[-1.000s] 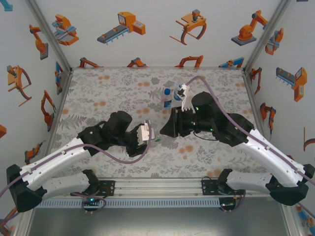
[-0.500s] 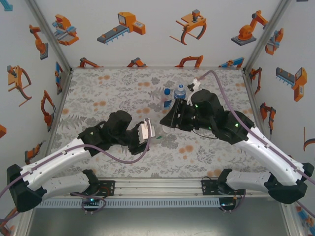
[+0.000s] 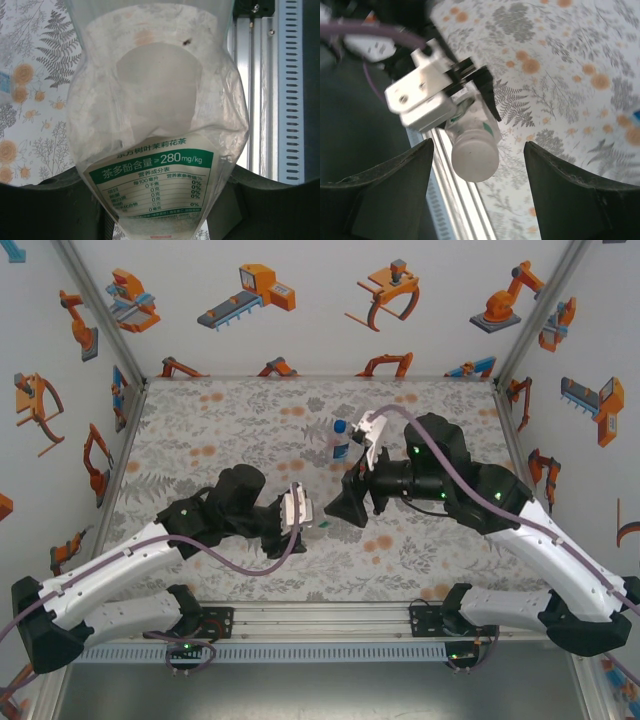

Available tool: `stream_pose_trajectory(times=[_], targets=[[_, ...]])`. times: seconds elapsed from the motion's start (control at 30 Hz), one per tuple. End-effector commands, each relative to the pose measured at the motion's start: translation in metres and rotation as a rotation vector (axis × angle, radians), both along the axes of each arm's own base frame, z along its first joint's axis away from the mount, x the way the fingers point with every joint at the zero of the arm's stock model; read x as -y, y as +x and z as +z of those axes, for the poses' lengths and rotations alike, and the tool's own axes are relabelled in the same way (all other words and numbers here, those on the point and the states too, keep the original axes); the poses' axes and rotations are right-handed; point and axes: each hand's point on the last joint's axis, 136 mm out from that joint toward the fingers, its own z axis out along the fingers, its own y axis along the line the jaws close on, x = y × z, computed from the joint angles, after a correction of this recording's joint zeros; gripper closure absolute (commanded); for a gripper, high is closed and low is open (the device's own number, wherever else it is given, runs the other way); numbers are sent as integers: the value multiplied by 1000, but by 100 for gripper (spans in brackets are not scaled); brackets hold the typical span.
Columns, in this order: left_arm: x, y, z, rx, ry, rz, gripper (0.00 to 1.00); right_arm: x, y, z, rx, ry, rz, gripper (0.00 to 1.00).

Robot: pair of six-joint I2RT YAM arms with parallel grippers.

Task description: Screw on the bottle caps

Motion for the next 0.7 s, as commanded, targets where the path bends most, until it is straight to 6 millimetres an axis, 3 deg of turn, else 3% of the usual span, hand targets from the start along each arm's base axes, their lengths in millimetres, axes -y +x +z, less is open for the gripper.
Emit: stream_pose_trajectory(times=[0.0, 0.17, 0.3, 0.67], targets=[[-1, -16, 8, -31, -31, -64, 100, 0, -42, 16, 243, 21, 330, 34], [-2, -21, 10, -50, -32, -78, 100, 1, -45, 15, 334, 3, 380, 34], [-4, -23, 11, -51, -35, -81, 100, -1, -44, 2, 314, -43, 404, 37], [-6, -24, 11, -52, -31, -81, 100, -5, -44, -6, 292, -50, 419, 57]])
